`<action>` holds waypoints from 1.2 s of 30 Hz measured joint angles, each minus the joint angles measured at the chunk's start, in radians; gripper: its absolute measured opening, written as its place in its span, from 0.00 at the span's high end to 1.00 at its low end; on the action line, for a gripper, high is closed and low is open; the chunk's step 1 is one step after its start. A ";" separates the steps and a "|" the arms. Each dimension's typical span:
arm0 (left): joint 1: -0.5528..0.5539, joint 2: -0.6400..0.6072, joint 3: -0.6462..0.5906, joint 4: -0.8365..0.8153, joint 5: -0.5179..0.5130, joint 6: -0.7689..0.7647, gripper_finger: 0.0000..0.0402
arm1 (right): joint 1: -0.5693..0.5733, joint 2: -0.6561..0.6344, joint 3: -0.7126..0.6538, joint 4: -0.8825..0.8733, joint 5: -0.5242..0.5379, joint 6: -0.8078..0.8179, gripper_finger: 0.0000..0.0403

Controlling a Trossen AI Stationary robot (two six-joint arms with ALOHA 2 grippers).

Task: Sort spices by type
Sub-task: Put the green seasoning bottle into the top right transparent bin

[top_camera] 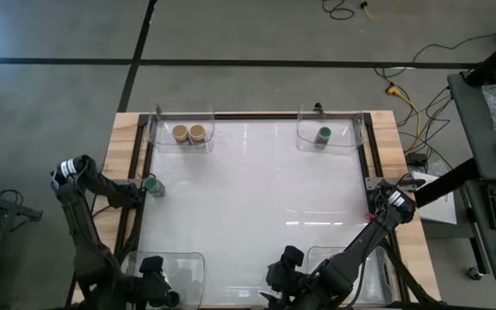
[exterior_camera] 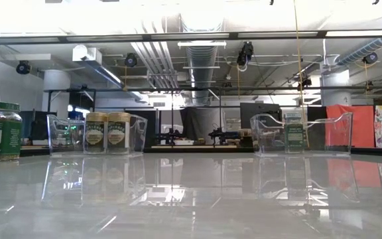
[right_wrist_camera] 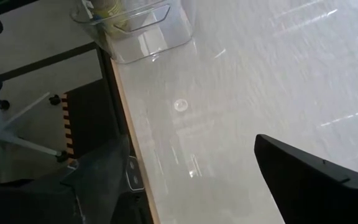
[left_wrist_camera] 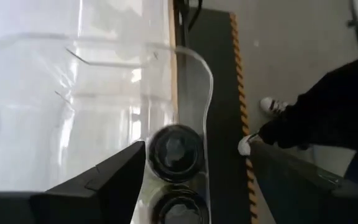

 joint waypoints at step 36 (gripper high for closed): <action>0.911 -0.541 -0.368 -0.697 0.241 0.689 0.14 | 0.000 0.002 0.000 0.080 0.027 0.083 0.12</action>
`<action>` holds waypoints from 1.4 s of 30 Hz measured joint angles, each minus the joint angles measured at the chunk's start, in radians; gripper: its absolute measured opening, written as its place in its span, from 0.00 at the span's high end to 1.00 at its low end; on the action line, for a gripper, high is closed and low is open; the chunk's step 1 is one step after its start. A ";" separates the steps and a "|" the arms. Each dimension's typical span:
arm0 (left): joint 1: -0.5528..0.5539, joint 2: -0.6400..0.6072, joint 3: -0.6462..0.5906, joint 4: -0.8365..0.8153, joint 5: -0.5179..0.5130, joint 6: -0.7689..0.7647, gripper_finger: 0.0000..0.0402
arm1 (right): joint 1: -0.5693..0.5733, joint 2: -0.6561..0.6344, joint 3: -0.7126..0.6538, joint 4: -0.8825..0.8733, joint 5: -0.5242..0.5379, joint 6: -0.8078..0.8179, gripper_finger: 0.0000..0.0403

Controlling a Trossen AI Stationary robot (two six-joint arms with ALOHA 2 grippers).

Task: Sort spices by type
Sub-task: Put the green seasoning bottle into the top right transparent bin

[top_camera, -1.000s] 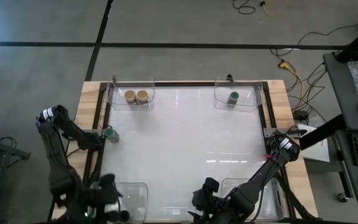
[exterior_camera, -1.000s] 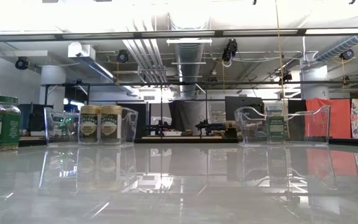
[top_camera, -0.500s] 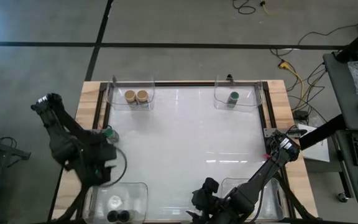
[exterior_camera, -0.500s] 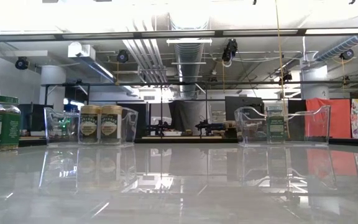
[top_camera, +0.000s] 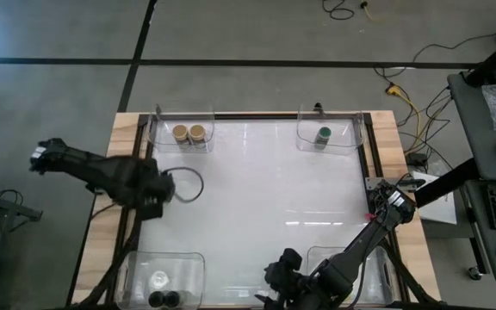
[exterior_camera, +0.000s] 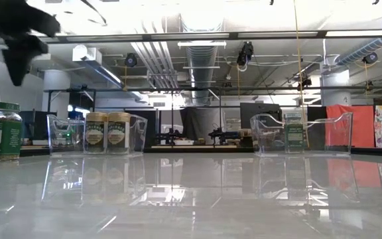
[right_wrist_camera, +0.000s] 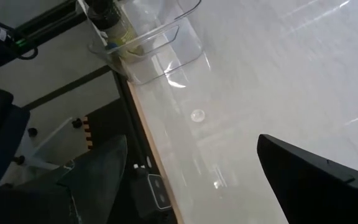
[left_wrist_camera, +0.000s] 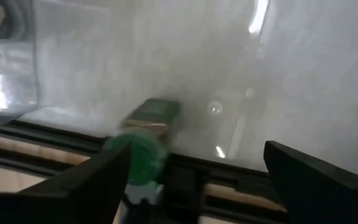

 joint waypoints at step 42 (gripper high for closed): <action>0.453 0.203 -0.110 0.041 0.026 0.550 0.18 | 0.000 0.000 0.000 -0.004 -0.010 0.082 0.12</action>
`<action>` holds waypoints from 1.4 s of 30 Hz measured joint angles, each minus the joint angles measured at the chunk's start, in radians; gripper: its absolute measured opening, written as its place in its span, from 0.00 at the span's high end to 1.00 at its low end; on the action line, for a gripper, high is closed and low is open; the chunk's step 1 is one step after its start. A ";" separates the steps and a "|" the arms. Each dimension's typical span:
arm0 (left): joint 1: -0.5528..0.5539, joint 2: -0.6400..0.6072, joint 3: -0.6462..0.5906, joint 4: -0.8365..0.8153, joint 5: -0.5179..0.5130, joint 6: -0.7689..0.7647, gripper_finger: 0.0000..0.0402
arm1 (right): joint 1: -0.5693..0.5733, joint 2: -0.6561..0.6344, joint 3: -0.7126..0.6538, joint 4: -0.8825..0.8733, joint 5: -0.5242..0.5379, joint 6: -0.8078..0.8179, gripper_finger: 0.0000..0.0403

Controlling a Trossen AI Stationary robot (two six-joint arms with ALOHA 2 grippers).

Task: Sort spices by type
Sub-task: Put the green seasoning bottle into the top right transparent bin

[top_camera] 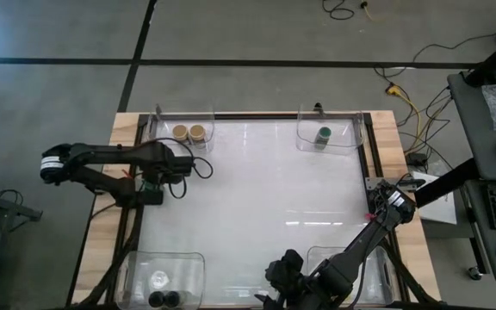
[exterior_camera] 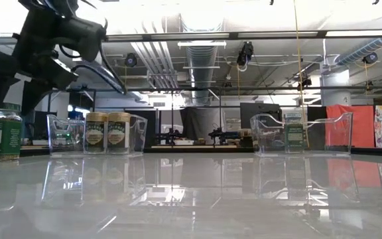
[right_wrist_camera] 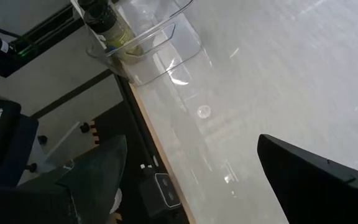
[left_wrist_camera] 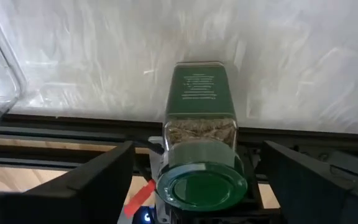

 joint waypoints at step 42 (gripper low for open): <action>-0.459 -0.007 0.323 0.186 -0.093 -0.010 0.56 | -0.103 -0.098 0.151 -0.510 0.100 -0.048 0.28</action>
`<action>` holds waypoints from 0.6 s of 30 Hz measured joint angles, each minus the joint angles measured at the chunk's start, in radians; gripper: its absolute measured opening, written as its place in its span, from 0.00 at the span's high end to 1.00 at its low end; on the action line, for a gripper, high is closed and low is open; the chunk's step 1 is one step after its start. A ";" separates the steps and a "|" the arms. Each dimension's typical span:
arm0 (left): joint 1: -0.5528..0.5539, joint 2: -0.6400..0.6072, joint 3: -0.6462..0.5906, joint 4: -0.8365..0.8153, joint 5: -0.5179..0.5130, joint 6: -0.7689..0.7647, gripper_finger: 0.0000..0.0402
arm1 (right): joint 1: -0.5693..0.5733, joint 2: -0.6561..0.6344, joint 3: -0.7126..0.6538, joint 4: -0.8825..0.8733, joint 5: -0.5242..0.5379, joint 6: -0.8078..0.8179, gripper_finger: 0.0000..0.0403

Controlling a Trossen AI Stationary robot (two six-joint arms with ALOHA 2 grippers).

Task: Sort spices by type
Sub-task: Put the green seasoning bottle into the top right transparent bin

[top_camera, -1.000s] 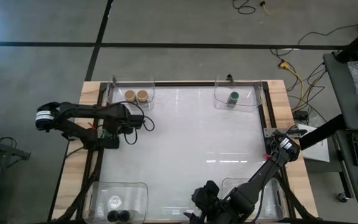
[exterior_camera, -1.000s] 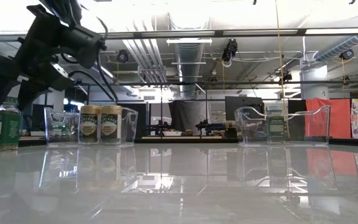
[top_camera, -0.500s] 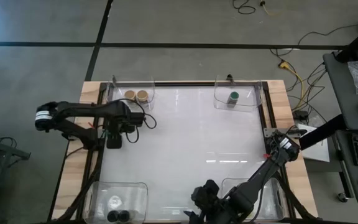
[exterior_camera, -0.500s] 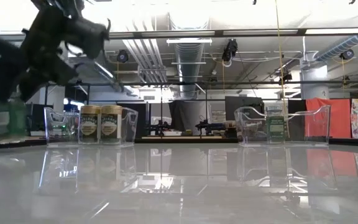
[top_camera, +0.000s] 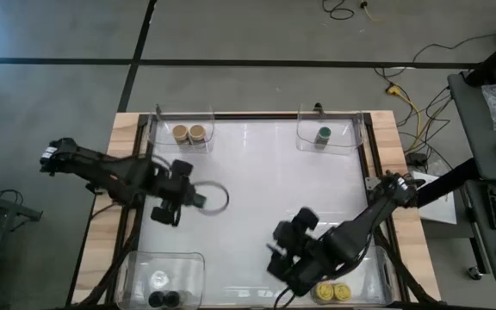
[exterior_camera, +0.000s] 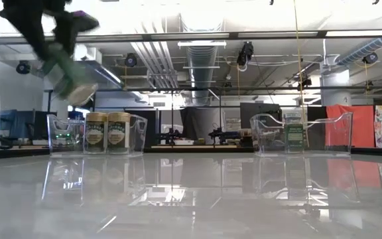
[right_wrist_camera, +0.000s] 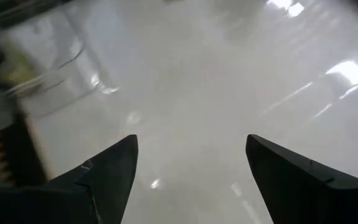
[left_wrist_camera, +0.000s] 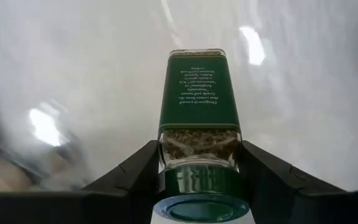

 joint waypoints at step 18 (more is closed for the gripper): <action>-0.012 0.464 0.289 0.047 -0.309 0.462 0.56 | -0.057 -0.442 -0.276 -0.228 0.197 -0.209 0.22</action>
